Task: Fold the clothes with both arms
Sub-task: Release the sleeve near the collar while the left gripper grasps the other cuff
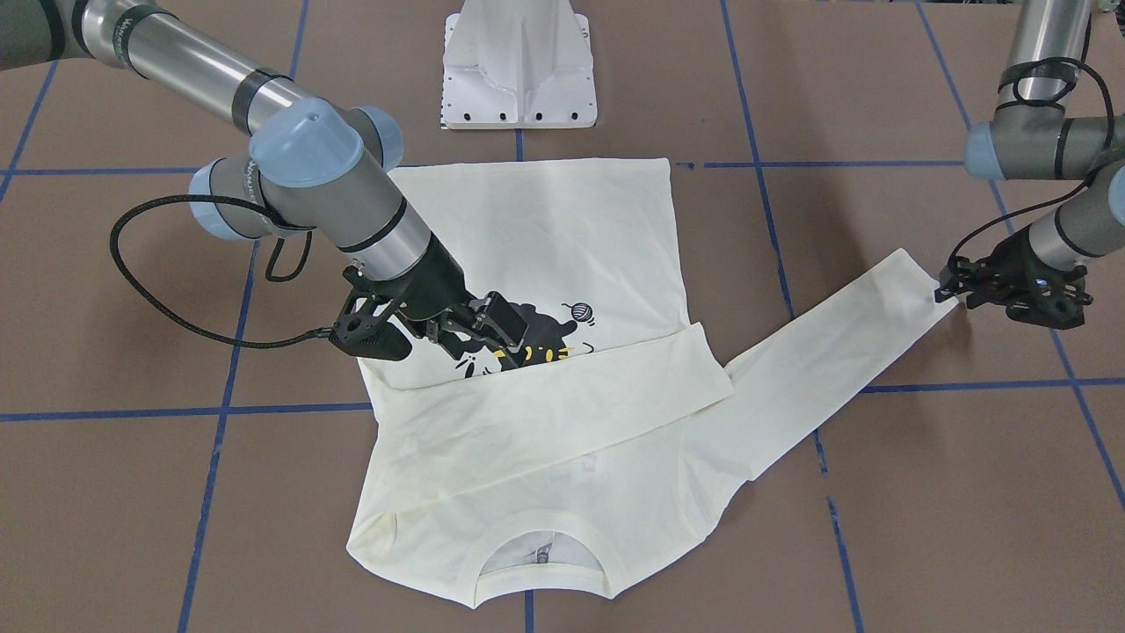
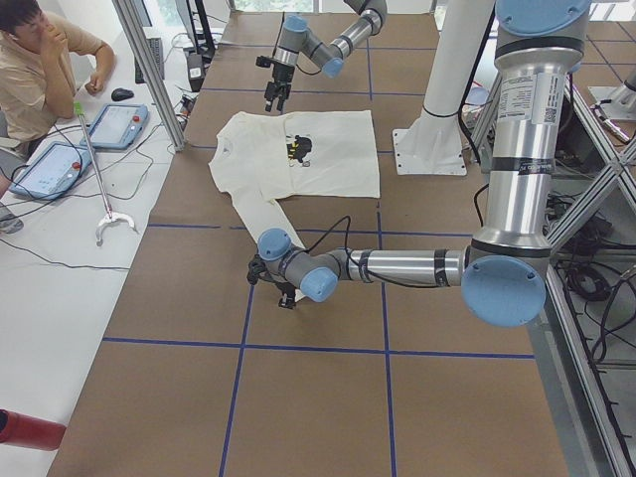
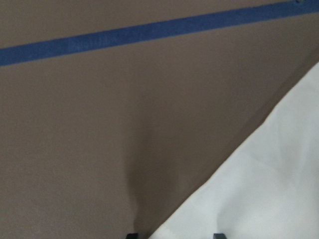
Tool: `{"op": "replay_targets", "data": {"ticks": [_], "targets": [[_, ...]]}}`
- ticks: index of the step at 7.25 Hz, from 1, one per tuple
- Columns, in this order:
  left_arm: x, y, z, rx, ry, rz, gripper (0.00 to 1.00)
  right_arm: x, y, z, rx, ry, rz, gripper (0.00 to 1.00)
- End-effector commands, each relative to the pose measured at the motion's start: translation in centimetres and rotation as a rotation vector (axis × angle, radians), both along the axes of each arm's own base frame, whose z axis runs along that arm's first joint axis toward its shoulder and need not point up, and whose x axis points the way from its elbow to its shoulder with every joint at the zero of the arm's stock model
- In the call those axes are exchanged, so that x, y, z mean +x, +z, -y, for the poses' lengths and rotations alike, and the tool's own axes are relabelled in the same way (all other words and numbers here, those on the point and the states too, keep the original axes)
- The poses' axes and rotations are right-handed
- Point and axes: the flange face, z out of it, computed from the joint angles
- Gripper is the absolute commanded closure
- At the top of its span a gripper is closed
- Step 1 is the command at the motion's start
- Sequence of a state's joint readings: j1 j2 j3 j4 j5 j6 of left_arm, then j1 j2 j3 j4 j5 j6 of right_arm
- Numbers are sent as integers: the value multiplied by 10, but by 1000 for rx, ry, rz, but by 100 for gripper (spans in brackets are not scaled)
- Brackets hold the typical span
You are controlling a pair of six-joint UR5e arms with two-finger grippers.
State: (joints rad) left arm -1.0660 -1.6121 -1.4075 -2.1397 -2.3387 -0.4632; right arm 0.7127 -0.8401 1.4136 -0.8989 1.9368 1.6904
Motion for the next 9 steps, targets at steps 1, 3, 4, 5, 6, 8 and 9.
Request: {"op": "replay_targets", "data": {"ticks": [1,3,4,5,6,8,9], "targets": [[0,0,1,-1,-2,1,50,0,-1,0,1,0,1,1],[1,0,1,0,0,0,76,0,0,0,-1,0,-1,1],[1,1,0,-3,0,2,81,0,0,0,-1,0,-1,1],[1,-2,0,-2,2,-5,100,-1,2,0,-3,0,-3,1],[1,2,0,-2,2,0,100,-1,2,0,-3,0,-3,1],[2,-5,0,1,1,-9,100,-2,3,-1,-4,-1,-3,1],[0,-1,-1,2,4,-7,47,-2,3,-1,-4,-1,-3,1]]}}
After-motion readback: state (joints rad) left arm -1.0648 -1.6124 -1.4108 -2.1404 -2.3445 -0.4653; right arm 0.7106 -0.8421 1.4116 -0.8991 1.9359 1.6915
